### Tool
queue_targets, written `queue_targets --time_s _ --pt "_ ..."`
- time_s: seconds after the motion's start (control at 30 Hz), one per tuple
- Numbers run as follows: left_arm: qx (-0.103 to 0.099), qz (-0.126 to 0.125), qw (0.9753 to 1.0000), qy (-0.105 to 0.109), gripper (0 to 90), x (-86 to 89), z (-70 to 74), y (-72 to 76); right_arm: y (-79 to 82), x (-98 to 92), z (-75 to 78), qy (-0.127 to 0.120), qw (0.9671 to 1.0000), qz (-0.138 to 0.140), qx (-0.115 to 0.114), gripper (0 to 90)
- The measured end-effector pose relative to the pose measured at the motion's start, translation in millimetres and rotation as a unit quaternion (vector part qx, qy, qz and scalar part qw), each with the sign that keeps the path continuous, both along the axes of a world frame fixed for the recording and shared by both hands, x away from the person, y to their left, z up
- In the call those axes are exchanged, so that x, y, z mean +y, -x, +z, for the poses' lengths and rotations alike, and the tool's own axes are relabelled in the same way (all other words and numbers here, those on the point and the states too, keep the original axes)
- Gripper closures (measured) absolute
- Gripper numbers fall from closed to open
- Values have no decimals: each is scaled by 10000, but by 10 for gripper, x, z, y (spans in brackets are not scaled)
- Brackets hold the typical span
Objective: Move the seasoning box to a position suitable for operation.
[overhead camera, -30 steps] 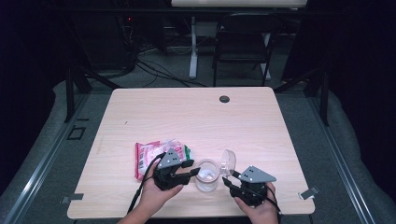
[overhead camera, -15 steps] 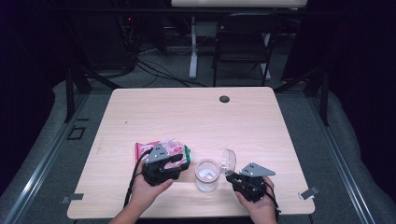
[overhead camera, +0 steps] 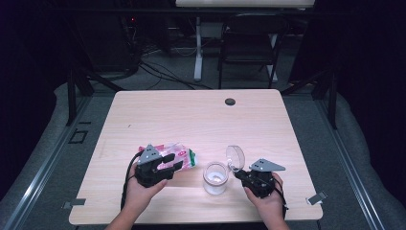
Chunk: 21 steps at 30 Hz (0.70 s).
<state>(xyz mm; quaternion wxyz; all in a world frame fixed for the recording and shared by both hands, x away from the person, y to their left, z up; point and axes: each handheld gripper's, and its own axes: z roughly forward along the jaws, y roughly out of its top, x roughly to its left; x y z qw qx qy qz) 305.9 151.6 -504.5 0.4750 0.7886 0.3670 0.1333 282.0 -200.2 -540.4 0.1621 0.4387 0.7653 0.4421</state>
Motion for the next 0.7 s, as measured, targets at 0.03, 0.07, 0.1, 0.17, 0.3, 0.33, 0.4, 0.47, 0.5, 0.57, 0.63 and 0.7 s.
queue_targets --time_s 0.03,0.07,0.1,0.17,0.3,0.33,0.4,0.47,0.5,0.57,0.63,0.7 --pt "0 0 10000 0 549 0 0 0 0 0 0 0 10000 0 0 852" --pt "-12 8 10000 -53 549 17 -6 -1 -15 -1 1 17 10000 1 -4 851" --pt "-30 50 10000 -35 545 31 -17 3 -27 -3 6 43 10000 0 10 851" --pt "0 85 10000 -15 536 64 -35 6 -65 -16 5 26 10000 44 25 851" --pt "9 190 9998 -43 518 111 -65 18 -135 -30 2 -22 9999 91 36 847" --pt "24 202 9998 -73 518 123 -66 22 -135 -30 2 -22 9999 91 36 847" --pt "35 225 9997 -75 509 142 -73 27 -163 -27 3 -21 10000 93 21 847" --pt "65 190 9998 -87 515 167 -87 24 -218 -33 2 -70 9999 112 55 848" --pt "71 183 9998 -86 515 173 -88 23 -233 -32 -1 -72 9999 100 50 848" --pt "47 198 9997 -108 512 182 -90 25 -256 -27 -12 -60 9999 93 47 845" --pt "67 233 9995 -195 509 182 -99 23 -265 -15 -28 -47 9999 102 36 826" --pt "53 247 9994 -244 504 177 -105 23 -262 -14 -31 -14 9999 122 27 813"
